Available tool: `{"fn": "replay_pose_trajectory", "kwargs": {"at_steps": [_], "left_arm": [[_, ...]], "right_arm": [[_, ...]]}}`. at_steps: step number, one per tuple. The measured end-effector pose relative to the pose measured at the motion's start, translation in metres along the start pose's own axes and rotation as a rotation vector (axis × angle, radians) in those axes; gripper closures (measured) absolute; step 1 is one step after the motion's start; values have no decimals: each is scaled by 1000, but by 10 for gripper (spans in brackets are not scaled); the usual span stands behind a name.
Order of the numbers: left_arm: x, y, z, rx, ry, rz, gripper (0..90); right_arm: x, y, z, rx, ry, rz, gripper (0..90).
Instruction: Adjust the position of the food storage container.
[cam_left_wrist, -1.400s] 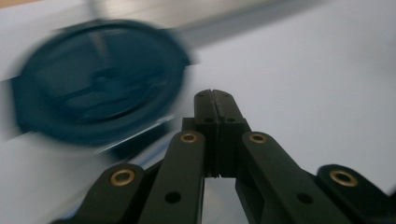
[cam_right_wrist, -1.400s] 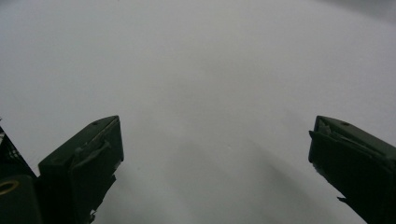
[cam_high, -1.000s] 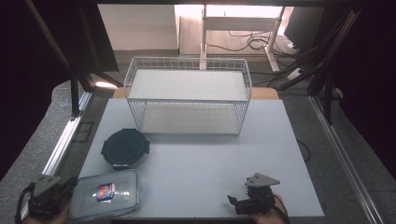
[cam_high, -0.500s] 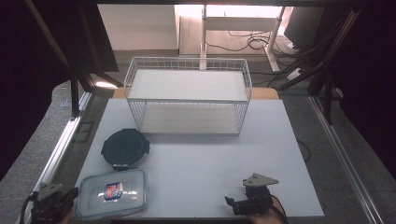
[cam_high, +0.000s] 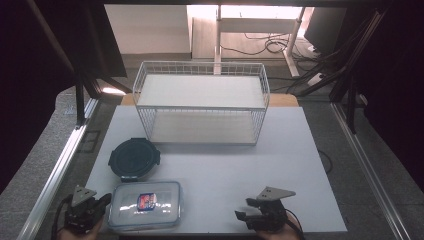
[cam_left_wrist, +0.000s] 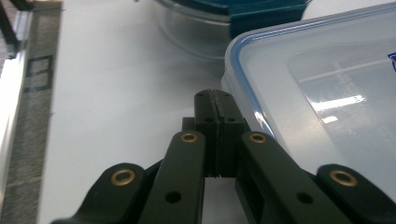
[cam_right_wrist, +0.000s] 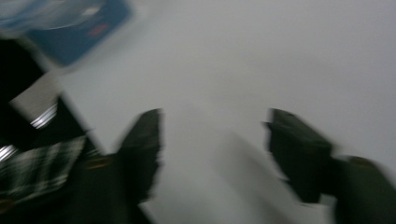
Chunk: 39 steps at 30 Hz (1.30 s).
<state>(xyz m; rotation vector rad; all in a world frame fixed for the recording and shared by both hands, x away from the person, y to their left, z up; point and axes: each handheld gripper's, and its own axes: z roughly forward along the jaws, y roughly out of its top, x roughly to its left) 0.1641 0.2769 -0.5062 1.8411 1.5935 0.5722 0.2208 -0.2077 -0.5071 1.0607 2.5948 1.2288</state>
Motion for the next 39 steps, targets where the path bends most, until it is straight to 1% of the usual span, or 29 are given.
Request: {"fn": "replay_pose_trajectory", "kwargs": {"at_steps": [1, 2, 3, 4, 6, 7, 8, 9, 10, 11, 12, 14, 15, 16, 18, 20, 21, 22, 23, 25, 27, 28, 30, 31, 34, 36, 37, 38, 39], "left_arm": [[-2, 1, 1, 0, -8, 2, 900], [-3, 2, 3, -2, -19, 4, 900], [-5, 4, 5, -4, -39, 3, 900], [-6, 5, 7, -4, -51, 4, 900], [-10, 7, 10, -4, -74, 2, 900], [-13, 9, 12, -3, -82, 8, 900], [-16, 10, 13, -2, -94, 14, 900], [-20, 11, 15, 0, -116, 17, 900], [-22, 12, 17, 1, -129, 17, 900], [-30, 15, 21, 5, -154, 29, 900], [-30, 15, 21, 5, -154, 29, 900], [-38, 18, 25, 7, -181, 40, 900], [-46, 20, 29, 12, -211, 55, 900], [-46, 20, 29, 12, -211, 55, 900], [-55, 24, 33, 18, -244, 72, 900], [-61, 28, 37, 21, -260, 86, 900], [-64, 31, 40, 24, -280, 95, 900], [-66, 32, 42, 22, -291, 97, 900], [-70, 35, 45, 21, -298, 101, 900], [-76, 40, 50, 20, -311, 116, 900], [-80, 46, 56, 16, -322, 124, 900], [-82, 49, 60, 13, -325, 130, 900], [-85, 54, 65, 11, -319, 139, 900], [-86, 55, 67, 12, -319, 144, 900], [-86, 54, 64, 18, -324, 156, 900], [-85, 49, 58, 34, -301, 168, 897], [-84, 43, 52, 48, -286, 180, 897], [-84, 39, 49, 57, -283, 180, 897], [-84, 34, 44, 68, -287, 189, 897]], "right_arm": [[5, 2, 2, 21, 18, -22, 550], [11, 3, 6, 42, 31, -56, 598], [17, 5, 11, 62, 41, -85, 659], [24, 6, 17, 84, 71, -119, 727], [33, 9, 25, 102, 123, -161, 814], [39, 11, 29, 109, 146, -181, 838], [45, 13, 34, 114, 180, -198, 861], [56, 16, 43, 128, 247, -221, 876], [56, 16, 43, 128, 247, -221, 876], [63, 16, 50, 148, 292, -245, 880], [63, 16, 50, 148, 292, -245, 880], [68, 15, 55, 166, 328, -253, 883], [72, 14, 57, 170, 350, -266, 883], [72, 14, 57, 170, 350, -266, 883], [73, 14, 56, 164, 347, -272, 886], [70, 14, 53, 161, 347, -262, 887], [69, 13, 53, 158, 339, -258, 887], [65, 13, 51, 159, 327, -250, 886], [63, 13, 51, 159, 320, -247, 886], [57, 12, 48, 162, 286, -248, 886], [49, 12, 45, 159, 258, -233, 886], [46, 12, 44, 157, 252, -231, 886], [39, 13, 42, 150, 236, -211, 886], [36, 13, 40, 145, 226, -213, 885], [33, 13, 35, 137, 223, -213, 885], [32, 13, 32, 128, 219, -216, 883], [30, 11, 29, 131, 208, -220, 876], [30, 11, 29, 131, 208, -220, 876], [30, 10, 27, 135, 201, -220, 874]]}}
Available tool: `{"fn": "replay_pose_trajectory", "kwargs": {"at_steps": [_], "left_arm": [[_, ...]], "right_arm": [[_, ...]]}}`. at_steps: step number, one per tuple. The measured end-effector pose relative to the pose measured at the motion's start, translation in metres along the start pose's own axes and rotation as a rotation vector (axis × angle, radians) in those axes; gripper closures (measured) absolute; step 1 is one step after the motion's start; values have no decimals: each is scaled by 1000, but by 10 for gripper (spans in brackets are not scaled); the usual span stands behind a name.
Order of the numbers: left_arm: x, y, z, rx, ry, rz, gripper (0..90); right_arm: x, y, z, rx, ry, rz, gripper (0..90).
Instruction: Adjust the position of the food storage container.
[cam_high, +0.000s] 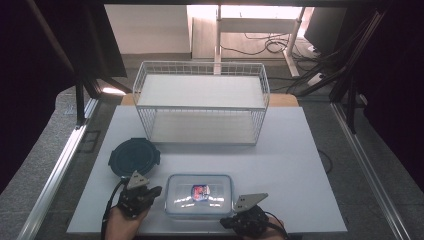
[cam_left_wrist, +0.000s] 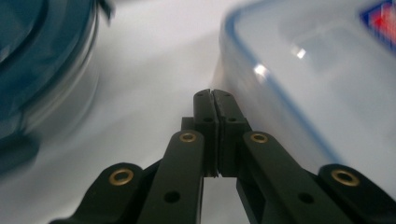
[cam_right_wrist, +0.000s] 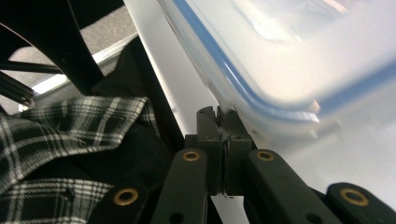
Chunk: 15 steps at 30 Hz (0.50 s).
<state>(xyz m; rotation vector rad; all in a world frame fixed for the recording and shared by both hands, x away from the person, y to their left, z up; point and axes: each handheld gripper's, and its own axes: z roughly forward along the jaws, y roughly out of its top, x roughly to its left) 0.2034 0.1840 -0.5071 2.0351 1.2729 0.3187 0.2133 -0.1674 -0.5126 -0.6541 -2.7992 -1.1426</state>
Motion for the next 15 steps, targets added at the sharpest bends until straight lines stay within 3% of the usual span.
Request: {"fn": "replay_pose_trajectory", "kwargs": {"at_steps": [3, 8, 11, 15], "left_arm": [[-10, -14, -8, 28, -44, 16, 895], [-27, -27, -7, 118, -217, 37, 879], [-33, -24, -4, 127, -237, 62, 880], [-34, -17, 6, 120, -233, 68, 881]], "right_arm": [[-3, -5, -6, -15, 2, 22, 874], [-2, -5, -6, -18, 0, 23, 869], [-2, -3, -3, -12, -1, 14, 869], [-5, -1, -3, -15, -18, 13, 869]]}}
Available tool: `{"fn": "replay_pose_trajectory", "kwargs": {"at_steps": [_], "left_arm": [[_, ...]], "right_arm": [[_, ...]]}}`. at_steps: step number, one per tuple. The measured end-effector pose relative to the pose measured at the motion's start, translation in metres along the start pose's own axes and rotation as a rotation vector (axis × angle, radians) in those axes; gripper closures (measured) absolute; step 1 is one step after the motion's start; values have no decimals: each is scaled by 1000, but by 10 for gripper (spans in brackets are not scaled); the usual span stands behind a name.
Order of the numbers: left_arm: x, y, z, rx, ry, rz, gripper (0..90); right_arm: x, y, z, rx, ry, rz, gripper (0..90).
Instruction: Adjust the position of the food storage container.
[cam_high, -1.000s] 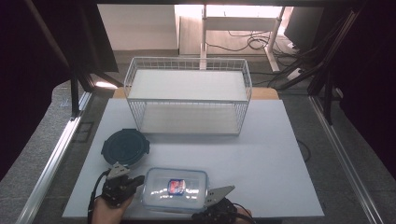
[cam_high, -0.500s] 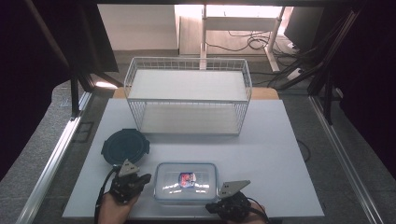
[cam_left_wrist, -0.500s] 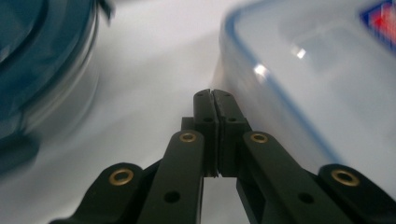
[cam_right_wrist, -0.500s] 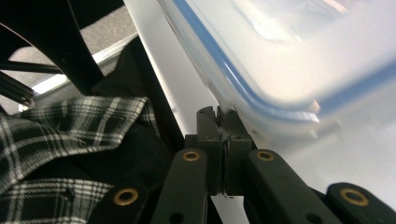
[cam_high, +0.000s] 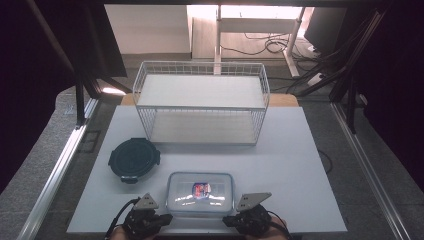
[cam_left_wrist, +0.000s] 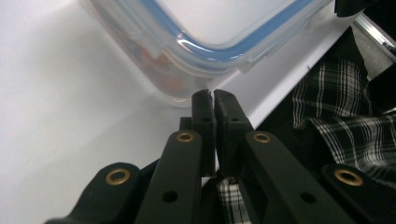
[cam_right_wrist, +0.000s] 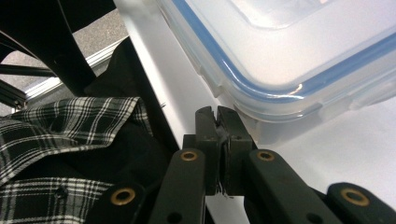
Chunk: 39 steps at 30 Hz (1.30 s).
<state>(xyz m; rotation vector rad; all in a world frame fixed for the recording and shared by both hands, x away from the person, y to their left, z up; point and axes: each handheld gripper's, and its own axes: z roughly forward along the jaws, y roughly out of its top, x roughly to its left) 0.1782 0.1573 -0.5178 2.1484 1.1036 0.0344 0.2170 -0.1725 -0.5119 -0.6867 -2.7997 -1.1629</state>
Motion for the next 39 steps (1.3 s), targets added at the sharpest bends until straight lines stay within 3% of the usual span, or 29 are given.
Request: {"fn": "replay_pose_trajectory", "kwargs": {"at_steps": [10, 11, 13, 15, 17, 20, 24, 26, 28, 31, 35, 39], "left_arm": [[10, 14, 14, 24, 28, 41, 899], [12, 15, 10, 28, 44, 46, 900], [19, 18, -3, -12, 98, 28, 900], [33, 30, -17, -70, 143, -13, 900], [44, 44, -21, -92, 201, -24, 900], [61, 72, -17, -116, 268, -35, 900], [73, 103, -2, -64, 362, -39, 900], [83, 111, 7, -29, 374, -72, 900], [93, 115, 14, -12, 340, -98, 900], [91, 119, 20, 17, 385, -68, 900], [97, 117, 17, 8, 380, -73, 900], [107, 113, 11, 8, 409, -78, 900]], "right_arm": [[-16, 9, 0, -14, -46, -10, 867], [-15, 9, 0, -12, -46, -15, 866], [-13, 9, -4, -17, -46, -21, 864], [-13, 10, -8, -30, -43, -18, 858], [-15, 10, -10, -46, -26, -4, 848], [-14, 9, -10, -32, -32, -13, 836], [-15, 6, -12, -24, -34, -17, 813], [-16, 4, -14, -24, -35, -5, 802], [-17, 2, -15, -25, -38, 2, 797], [-17, 1, -16, -25, -40, 4, 793], [-18, 0, -17, -21, -49, 6, 787], [-20, -1, -19, -27, -53, 17, 786]]}}
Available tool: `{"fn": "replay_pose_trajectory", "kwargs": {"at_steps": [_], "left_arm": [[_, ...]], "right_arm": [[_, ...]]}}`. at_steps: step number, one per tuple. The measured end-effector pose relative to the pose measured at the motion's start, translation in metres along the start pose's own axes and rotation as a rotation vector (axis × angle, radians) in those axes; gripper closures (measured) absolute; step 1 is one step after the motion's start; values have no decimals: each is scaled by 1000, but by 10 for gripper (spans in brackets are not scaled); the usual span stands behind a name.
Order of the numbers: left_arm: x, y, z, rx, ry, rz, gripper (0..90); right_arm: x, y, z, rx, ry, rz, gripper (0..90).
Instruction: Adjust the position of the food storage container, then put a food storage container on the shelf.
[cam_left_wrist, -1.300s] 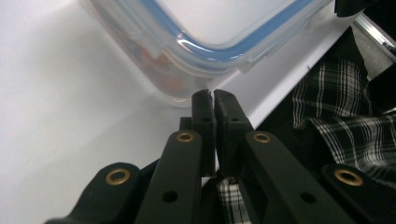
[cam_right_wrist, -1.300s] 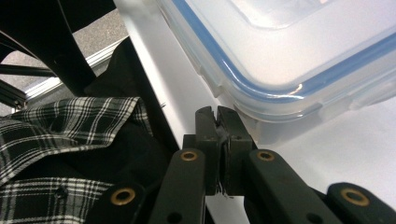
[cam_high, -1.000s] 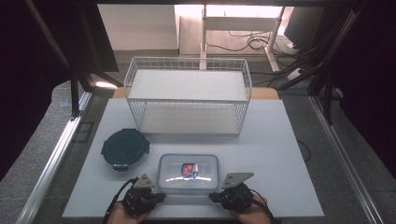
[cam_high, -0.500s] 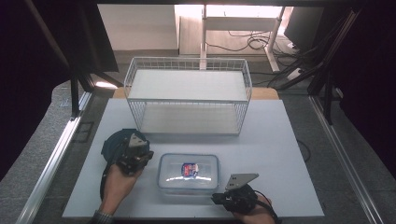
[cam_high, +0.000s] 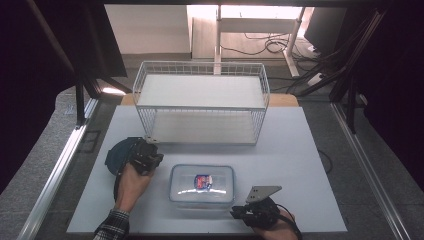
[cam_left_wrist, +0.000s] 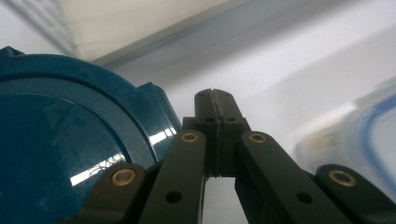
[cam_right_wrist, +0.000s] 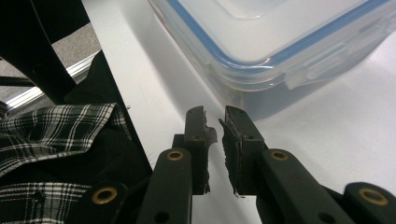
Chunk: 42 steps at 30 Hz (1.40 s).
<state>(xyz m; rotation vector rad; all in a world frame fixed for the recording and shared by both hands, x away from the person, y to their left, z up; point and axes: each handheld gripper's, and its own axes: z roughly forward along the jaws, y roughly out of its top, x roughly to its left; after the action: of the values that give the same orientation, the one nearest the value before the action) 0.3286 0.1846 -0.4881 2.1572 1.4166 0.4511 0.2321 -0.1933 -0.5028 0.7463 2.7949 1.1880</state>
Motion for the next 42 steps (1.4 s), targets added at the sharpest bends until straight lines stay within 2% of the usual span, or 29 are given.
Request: {"fn": "replay_pose_trajectory", "kwargs": {"at_steps": [2, 6, 9, 11, 13, 14, 15, 17, 18, 20, 21, 22, 23, 24, 25, 27, 28, 31, 34, 38, 42], "left_arm": [[9, -2, -1, 1, 10, -12, 900], [28, -6, -3, -5, 34, -66, 900], [22, -10, -7, -19, 45, -47, 900], [14, -18, -17, -82, -11, -46, 900], [5, -31, -29, -136, -62, -13, 875], [2, -37, -31, -154, -81, -15, 857], [0, -44, -35, -165, -96, 3, 834], [-6, -61, -41, -184, -134, 36, 757], [-8, -67, -43, -189, -144, 41, 676], [-14, -83, -44, -209, -176, 78, 546], [-16, -87, -44, -211, -177, 91, 438], [-18, -92, -43, -218, -186, 87, 367], [-20, -97, -44, -217, -192, 79, 206], [-21, -98, -44, -220, -185, 71, 206], [-23, -100, -45, -220, -180, 70, 143], [-25, -103, -48, -226, -204, 89, 82], [-25, -105, -48, -234, -215, 83, 61], [-26, -108, -47, -233, -237, 78, 59], [-26, -110, -43, -231, -213, 98, 70], [-23, -111, -42, -264, -217, 129, 78], [-20, -111, -42, -281, -227, 129, 82]], "right_arm": [[-1, 0, -1, -3, -4, 4, 786], [-4, -1, -4, -7, -14, 13, 783], [-7, -1, -6, -12, -18, 20, 782], [-10, -1, -8, -13, -25, 18, 781], [-14, -2, -11, -20, -36, 33, 776], [-16, -2, -13, -27, -41, 35, 772], [-17, -1, -15, -33, -48, 38, 766], [-20, -1, -19, -52, -69, 39, 740], [-22, 0, -22, -65, -85, 44, 711], [-23, -1, -24, -76, -123, 57, 643], [-24, -2, -25, -88, -144, 63, 586], [-24, -3, -26, -99, -152, 65, 539], [-25, -5, -27, -132, -179, 67, 375], [-25, -5, -27, -132, -179, 67, 375], [-26, -6, -26, -148, -189, 65, 311], [-28, -10, -25, -169, -207, 69, 186], [-29, -11, -24, -169, -211, 77, 154], [-31, -15, -24, -173, -227, 93, 98], [-32, -17, -25, -183, -225, 109, 73], [-33, -18, -25, -189, -216, 118, 59], [-34, -18, -25, -187, -215, 128, 53]]}}
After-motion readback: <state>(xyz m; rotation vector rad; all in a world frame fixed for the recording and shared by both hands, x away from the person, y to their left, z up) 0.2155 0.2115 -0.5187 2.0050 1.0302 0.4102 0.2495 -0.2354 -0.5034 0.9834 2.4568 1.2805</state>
